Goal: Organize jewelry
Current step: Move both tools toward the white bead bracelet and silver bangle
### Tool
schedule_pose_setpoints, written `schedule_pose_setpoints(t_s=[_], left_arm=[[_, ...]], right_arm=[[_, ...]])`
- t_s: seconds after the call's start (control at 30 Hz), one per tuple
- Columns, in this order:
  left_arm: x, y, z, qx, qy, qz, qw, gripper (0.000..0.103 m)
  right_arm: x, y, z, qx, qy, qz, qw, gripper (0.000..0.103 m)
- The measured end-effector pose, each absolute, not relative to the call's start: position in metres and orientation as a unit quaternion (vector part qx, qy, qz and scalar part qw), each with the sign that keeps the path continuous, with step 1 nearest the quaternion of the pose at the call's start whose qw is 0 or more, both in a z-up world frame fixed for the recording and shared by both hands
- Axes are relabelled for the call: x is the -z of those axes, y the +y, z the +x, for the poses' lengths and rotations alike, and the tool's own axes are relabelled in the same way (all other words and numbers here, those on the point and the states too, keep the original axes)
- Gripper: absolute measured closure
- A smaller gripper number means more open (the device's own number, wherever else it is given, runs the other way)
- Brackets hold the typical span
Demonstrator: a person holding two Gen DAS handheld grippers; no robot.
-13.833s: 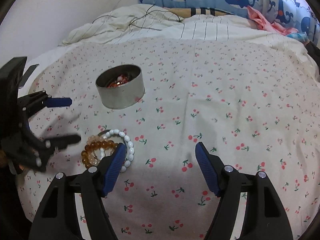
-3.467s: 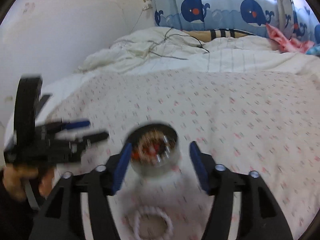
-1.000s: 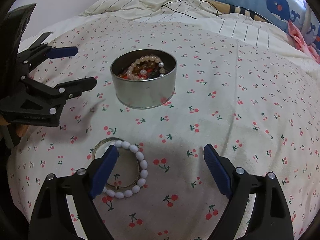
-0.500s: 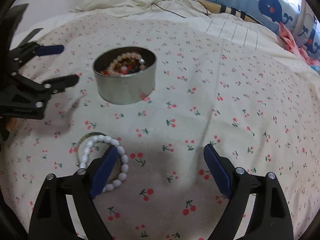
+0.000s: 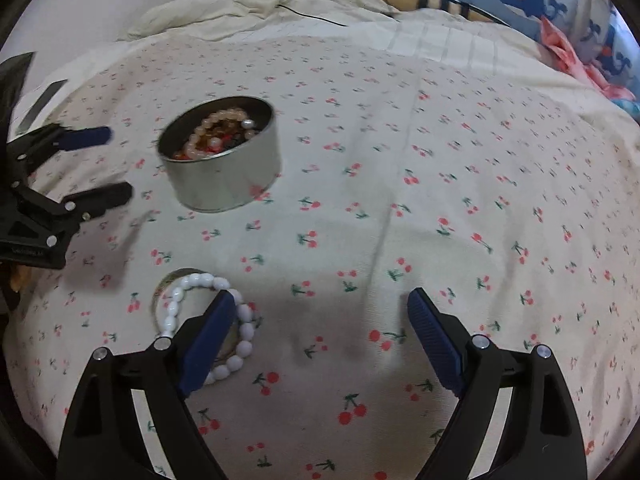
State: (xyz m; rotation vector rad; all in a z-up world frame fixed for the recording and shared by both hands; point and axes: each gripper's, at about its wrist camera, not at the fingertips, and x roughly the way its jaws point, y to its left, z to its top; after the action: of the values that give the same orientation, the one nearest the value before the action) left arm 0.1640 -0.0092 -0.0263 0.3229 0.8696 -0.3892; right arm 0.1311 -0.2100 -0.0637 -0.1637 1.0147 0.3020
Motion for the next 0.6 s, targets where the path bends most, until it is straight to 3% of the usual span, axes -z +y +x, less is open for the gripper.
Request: schedule_pose_setpoints(t_s=[0.37, 0.6], left_arm=[[0.059, -0.064, 0.132, 0.248, 0.415, 0.252, 0.838, 0.012], [0.062, -0.049, 0.141, 0.212, 0.442, 0.272, 0.828, 0.012]], right_arm=[[0.069, -0.213, 0.131, -0.123, 0.497, -0.09, 0.854, 0.018], [0.072, -0.219, 0.133, -0.067, 0.499, -0.133, 0.854, 0.017]])
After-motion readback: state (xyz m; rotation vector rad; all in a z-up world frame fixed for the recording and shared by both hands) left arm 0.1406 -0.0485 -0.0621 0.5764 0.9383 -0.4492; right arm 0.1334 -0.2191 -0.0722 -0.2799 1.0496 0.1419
